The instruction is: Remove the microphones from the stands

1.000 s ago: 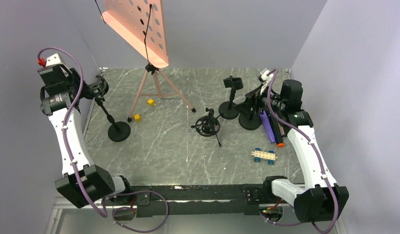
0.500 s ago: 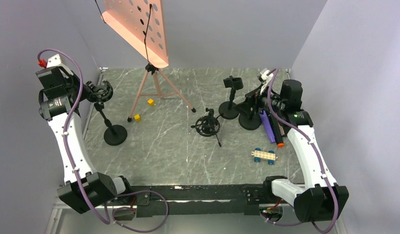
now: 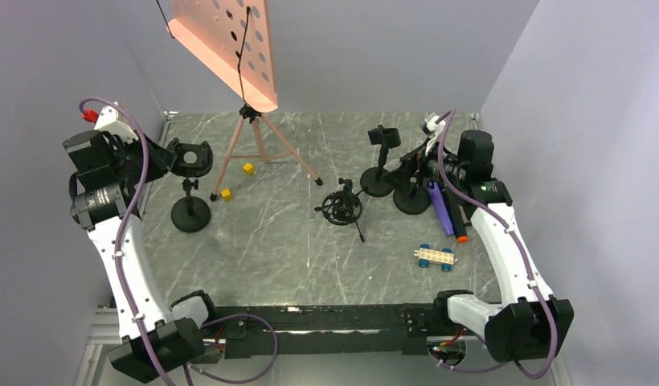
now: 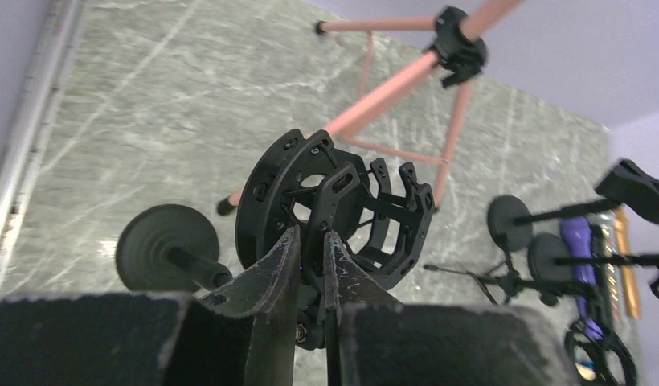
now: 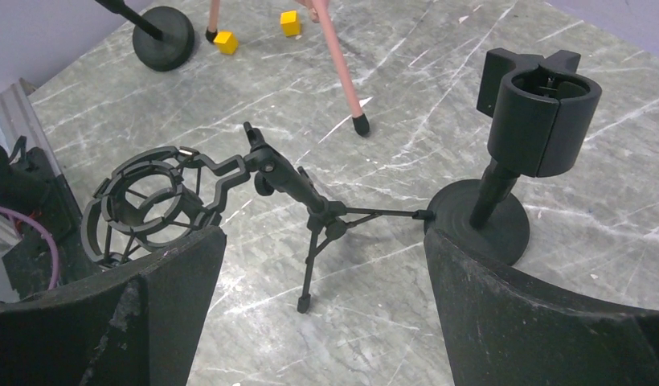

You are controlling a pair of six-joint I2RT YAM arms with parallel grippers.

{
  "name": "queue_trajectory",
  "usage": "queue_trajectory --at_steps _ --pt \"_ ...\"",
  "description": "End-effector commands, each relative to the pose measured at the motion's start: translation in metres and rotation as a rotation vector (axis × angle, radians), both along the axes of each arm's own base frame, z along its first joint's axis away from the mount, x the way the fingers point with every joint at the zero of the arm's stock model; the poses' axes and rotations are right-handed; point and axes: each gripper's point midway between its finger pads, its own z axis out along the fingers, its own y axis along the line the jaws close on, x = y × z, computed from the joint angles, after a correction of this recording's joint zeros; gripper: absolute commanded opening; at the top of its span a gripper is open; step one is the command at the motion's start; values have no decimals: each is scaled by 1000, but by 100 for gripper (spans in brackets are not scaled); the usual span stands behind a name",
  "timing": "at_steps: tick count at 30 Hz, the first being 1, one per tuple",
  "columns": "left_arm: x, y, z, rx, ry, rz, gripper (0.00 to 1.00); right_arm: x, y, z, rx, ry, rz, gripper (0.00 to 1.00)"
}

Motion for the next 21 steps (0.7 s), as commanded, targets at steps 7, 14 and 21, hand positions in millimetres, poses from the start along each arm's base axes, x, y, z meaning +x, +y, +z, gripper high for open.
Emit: queue_trajectory --at_steps 7,14,21 --pt "-31 -55 34 -39 -132 -241 0 0 12 36 36 -96 47 100" --pt "-56 -99 36 -115 -155 -459 0 -4 17 39 38 -97 78 100" --pt "-72 -144 26 -137 -170 -689 0 -20 43 49 59 -112 217 100"
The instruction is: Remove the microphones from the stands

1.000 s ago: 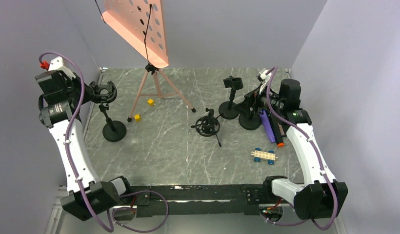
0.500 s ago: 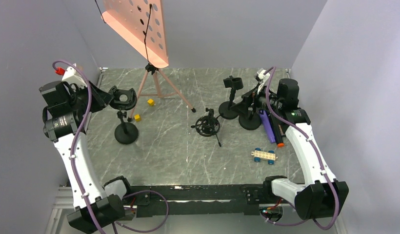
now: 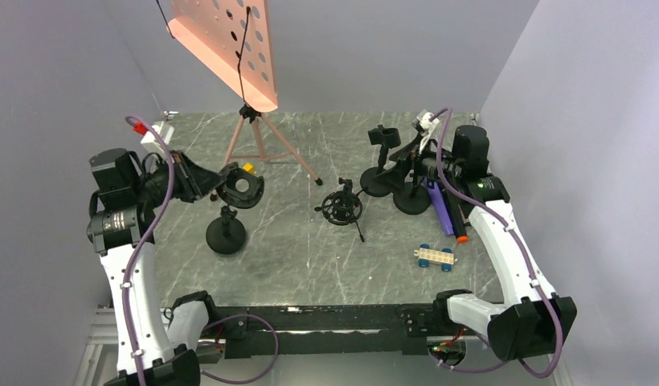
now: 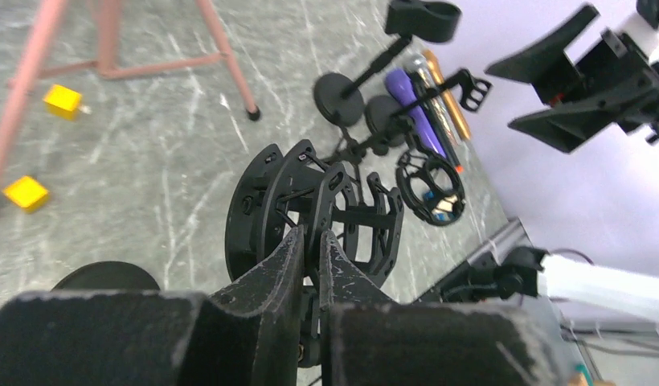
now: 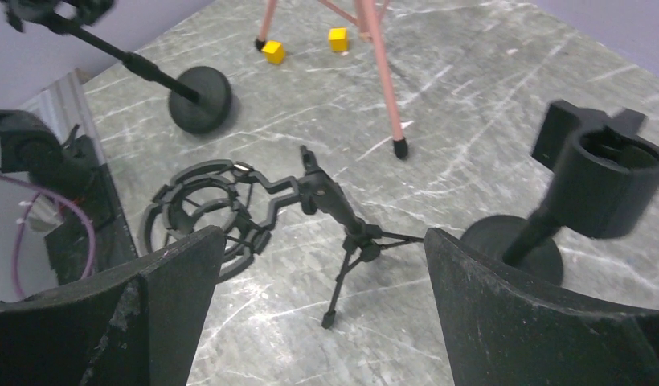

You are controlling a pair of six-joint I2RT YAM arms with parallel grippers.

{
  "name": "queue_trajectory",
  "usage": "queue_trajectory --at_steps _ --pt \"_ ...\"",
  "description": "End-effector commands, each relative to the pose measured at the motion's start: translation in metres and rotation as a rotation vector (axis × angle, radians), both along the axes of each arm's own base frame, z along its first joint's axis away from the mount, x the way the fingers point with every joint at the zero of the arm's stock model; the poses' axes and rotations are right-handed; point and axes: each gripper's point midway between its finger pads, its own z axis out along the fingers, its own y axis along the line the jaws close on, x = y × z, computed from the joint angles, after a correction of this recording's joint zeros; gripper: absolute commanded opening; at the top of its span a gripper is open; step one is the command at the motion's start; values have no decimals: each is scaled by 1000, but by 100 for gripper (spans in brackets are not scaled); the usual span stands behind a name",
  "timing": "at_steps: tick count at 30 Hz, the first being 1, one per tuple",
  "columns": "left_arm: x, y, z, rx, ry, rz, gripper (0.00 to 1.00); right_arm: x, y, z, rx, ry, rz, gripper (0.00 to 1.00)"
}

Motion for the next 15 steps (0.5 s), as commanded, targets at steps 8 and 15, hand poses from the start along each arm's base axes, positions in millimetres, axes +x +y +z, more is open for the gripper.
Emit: queue_trajectory --at_steps 8,15 --pt "-10 -63 6 -39 -123 -370 0 -39 57 54 -34 -190 307 100" --pt "-16 -92 9 -81 -111 -527 0 -51 95 105 -19 -293 431 100"
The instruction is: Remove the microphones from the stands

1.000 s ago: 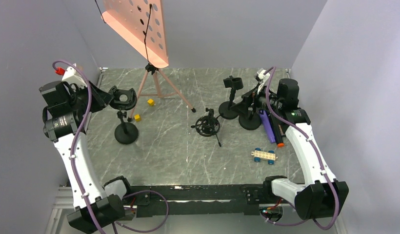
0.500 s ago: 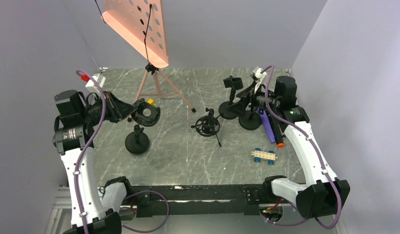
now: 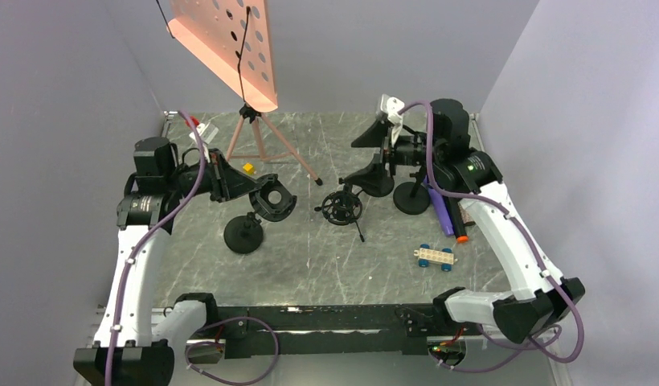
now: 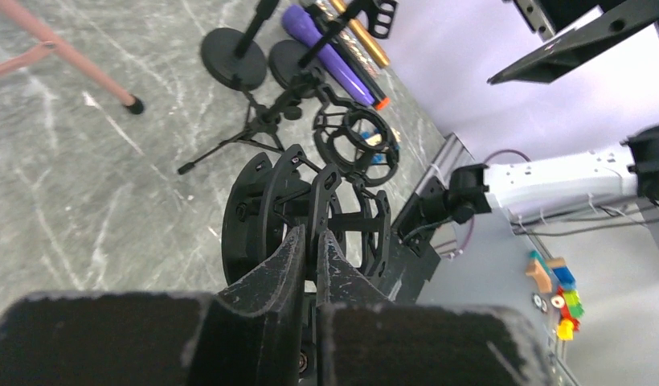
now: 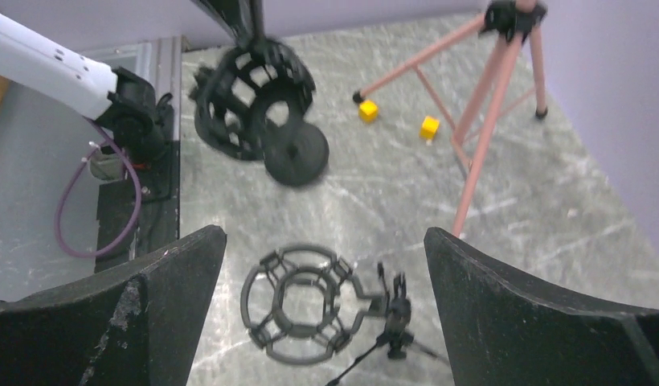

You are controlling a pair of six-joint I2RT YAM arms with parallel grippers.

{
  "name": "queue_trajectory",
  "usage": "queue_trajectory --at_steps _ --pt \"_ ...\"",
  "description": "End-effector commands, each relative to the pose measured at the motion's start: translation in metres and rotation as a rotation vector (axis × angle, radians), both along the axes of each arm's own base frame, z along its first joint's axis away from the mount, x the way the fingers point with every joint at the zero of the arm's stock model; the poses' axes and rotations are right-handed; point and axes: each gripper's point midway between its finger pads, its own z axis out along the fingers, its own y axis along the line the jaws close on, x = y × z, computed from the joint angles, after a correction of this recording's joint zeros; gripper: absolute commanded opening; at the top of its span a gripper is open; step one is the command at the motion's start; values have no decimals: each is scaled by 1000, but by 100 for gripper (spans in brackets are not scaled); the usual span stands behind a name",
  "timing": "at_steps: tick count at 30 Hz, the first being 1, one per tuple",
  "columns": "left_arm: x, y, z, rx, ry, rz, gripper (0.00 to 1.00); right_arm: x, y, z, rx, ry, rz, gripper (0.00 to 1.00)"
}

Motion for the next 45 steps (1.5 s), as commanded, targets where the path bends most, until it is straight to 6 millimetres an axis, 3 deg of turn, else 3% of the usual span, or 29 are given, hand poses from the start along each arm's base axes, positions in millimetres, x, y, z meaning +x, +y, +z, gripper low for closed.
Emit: queue_trajectory --at_steps 1,7,14,21,27,31,36,39,42,45 --pt "-7 -22 32 -47 -103 -146 0 -7 21 39 19 -100 90 100" --pt "-9 -32 49 -65 -114 -193 0 -8 42 48 58 -16 121 99" --pt "-5 -31 22 -30 -89 -115 0 -15 58 44 50 19 136 99" --pt "29 -26 9 5 -102 -25 38 -11 74 30 -6 18 102 98" --pt "52 -24 19 26 -126 1 57 -2 85 26 -14 28 76 97" --pt "49 -17 20 73 -161 43 66 8 92 22 -23 47 47 96" --pt "26 -3 11 156 -211 89 72 10 98 26 -18 35 56 95" --pt "28 13 -12 214 -199 193 86 13 97 23 -27 32 38 95" --pt "38 16 -41 237 -170 214 94 14 93 20 -36 20 17 95" --pt "52 14 -58 249 -175 209 96 16 88 20 -44 7 -17 95"
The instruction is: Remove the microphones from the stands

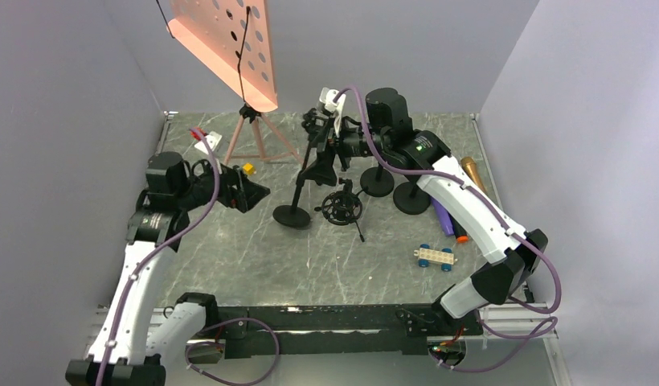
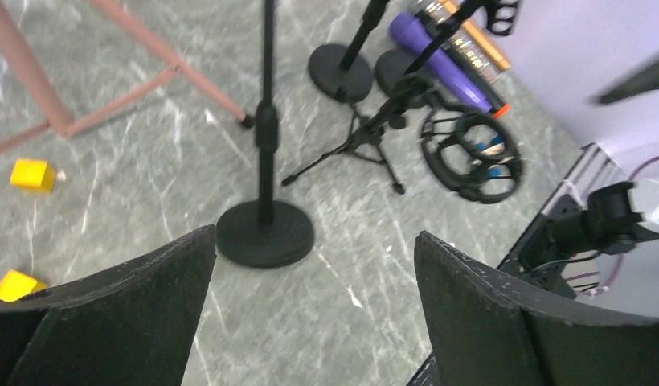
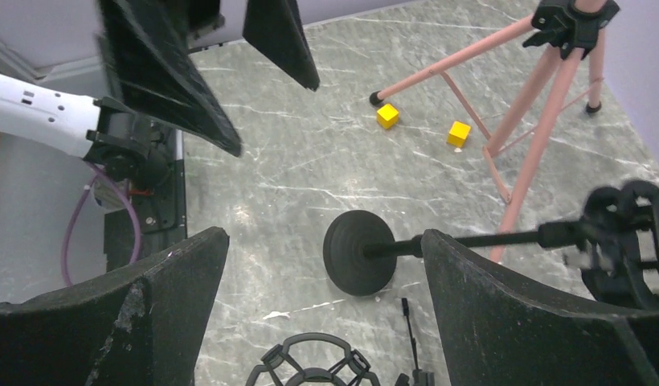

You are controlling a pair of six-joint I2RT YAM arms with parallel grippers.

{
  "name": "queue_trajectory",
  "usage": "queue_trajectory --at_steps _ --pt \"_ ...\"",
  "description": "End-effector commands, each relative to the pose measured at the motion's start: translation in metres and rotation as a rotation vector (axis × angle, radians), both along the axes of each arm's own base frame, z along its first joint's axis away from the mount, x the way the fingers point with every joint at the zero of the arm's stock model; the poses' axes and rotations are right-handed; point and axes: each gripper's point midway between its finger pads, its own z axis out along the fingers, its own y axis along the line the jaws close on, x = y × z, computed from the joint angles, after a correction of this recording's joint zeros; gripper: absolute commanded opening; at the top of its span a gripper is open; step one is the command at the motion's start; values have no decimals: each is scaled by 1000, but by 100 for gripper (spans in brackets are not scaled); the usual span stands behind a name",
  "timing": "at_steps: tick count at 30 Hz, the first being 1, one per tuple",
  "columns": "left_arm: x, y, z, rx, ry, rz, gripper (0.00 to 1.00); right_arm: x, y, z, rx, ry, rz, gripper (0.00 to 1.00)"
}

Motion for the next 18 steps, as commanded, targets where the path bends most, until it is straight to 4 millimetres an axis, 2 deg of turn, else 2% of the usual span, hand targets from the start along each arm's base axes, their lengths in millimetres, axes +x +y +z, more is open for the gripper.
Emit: queue_trajectory --at_steps 1,4,6,7,10,14,18 --pt "35 6 -38 66 6 50 96 2 -9 23 27 -82 -60 95" --pt "54 -1 -50 91 -14 39 93 5 -18 25 20 -100 -98 95" --pt "65 -14 -59 104 -24 0 90 8 -23 26 15 -106 -122 96" --pt "74 -21 -70 117 -2 -17 89 10 -26 24 12 -105 -137 95" --pt "91 -39 -80 159 -10 -49 84 13 -33 25 3 -103 -167 96" --pt "115 -47 -83 227 -19 -23 82 14 -45 31 0 -129 -203 96" --pt "131 -65 -84 285 -26 -37 79 15 -59 33 -10 -153 -237 96"
